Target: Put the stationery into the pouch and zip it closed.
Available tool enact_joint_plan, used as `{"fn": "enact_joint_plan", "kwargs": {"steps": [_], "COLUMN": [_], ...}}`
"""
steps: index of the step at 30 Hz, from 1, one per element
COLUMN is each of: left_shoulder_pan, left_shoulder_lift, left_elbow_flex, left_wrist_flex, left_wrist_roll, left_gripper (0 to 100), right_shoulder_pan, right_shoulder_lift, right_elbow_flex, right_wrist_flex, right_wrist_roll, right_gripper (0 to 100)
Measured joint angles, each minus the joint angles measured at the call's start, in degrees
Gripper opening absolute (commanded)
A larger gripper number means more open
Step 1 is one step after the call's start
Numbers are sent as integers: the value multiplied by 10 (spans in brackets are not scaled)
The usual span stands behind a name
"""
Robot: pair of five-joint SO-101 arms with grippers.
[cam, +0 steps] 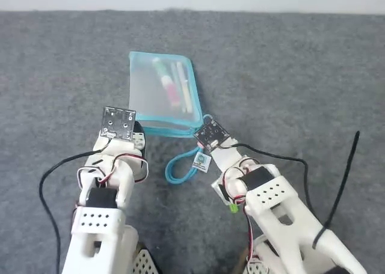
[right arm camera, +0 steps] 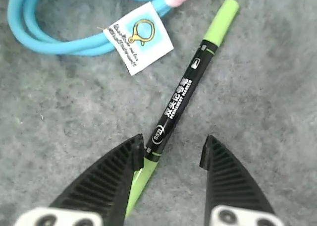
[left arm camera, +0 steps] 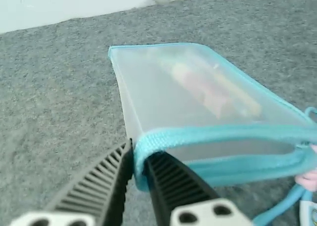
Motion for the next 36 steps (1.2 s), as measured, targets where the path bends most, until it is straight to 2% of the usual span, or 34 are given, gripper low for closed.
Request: {"fn": "enact_joint_plan", "kwargs": {"steps": [11, 20, 25, 27, 36], "left_shoulder_pan": [0, 0, 0, 0, 0], "left_shoulder_lift": [0, 0, 0, 0, 0], "left_elbow_flex": [0, 0, 0, 0, 0], "left_wrist_flex": [0, 0, 0, 0, 0], "left_wrist_roll": [0, 0, 0, 0, 0], "left_gripper": [11, 11, 11, 11, 11], "right_shoulder_pan": [33, 40, 44, 64, 248], "right_shoulder_lift": [6, 171, 199, 200, 215], "right_elbow_flex": [2, -56, -76, -80, -139], "right_wrist_flex": [-24, -44, -42, -43, -38], "right_wrist_roll": [5, 6, 6, 6, 6], "right_gripper": [183, 181, 54, 2, 6]}}
